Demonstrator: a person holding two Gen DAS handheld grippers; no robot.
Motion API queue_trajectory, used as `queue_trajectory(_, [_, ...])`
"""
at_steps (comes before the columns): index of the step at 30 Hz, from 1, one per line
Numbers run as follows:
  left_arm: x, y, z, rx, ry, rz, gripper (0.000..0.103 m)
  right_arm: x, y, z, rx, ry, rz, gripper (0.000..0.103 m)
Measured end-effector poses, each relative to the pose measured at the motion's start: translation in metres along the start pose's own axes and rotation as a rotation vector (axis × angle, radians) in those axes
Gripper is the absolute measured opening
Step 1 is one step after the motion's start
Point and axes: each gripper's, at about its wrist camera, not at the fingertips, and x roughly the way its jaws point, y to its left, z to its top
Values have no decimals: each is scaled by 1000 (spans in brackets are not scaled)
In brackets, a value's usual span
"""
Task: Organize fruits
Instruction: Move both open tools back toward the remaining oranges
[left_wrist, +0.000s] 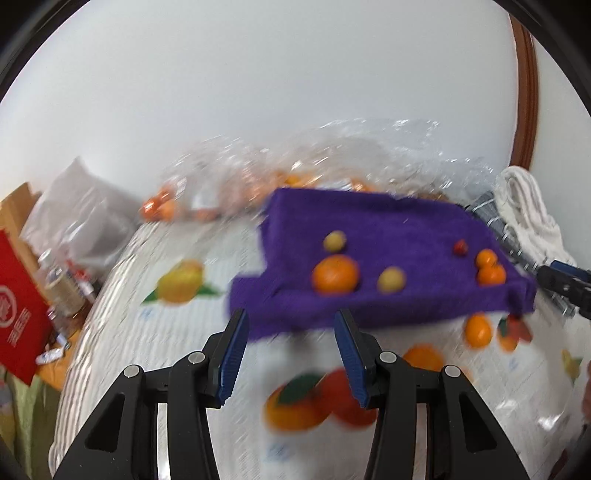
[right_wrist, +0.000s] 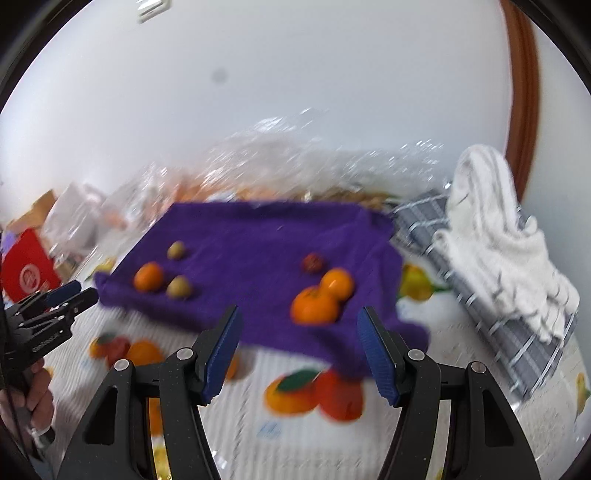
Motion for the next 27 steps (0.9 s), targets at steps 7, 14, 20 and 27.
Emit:
queue_trajectory(7, [-6,32,-31,-113,70,-37,46,-3,40,-39,-54,86,51,63])
queue_trajectory(14, [-6,41,-37,-174,84,-108,46,15,61,-45,-104,100,28,57])
queue_trajectory(20, [-2,45,-39,-204,112,-128,46,51,62,-35,-74,159,11,57])
queue_trajectory(27, [0,40,-39,-176,131,-123,46,75,60,-32,-50,183,9,40])
